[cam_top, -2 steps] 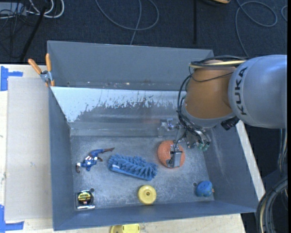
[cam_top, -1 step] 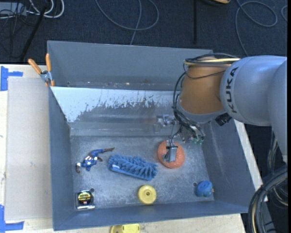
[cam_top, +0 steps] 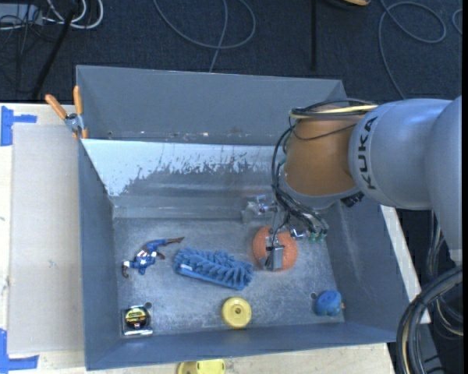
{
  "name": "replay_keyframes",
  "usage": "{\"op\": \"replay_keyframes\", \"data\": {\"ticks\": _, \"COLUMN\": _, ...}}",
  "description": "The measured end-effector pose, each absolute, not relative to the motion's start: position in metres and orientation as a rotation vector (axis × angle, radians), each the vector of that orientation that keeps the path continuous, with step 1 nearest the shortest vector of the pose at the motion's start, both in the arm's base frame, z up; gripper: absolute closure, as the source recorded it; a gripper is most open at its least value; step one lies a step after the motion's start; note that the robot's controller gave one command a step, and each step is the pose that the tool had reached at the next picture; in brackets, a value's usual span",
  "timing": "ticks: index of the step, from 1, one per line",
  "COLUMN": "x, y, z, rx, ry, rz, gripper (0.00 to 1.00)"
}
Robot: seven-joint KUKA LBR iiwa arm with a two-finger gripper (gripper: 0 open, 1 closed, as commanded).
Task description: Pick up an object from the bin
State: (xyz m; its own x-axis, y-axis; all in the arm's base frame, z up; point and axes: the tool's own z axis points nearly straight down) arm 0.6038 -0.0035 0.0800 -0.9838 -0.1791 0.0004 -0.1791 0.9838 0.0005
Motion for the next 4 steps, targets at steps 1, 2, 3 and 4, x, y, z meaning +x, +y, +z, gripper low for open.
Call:
{"op": "replay_keyframes", "data": {"ticks": 1, "x": 0.6, "y": 0.002, "z": 0.072, "rx": 0.18, "ry": -3.133, "rz": -0.002, "gripper": 0.0}}
{"op": "replay_keyframes", "data": {"ticks": 2, "x": 0.578, "y": -0.001, "z": 0.071, "rx": -0.029, "ry": -3.138, "rz": -0.001, "gripper": 0.0}}
{"op": "replay_keyframes", "data": {"ticks": 3, "x": 0.566, "y": 0.0, "z": 0.07, "rx": 0.006, "ry": -3.137, "rz": -0.001, "gripper": 0.0}}
{"op": "replay_keyframes", "data": {"ticks": 4, "x": 0.534, "y": 0.027, "z": 0.07, "rx": 0.108, "ry": -3.136, "rz": 0.0, "gripper": 0.0}}
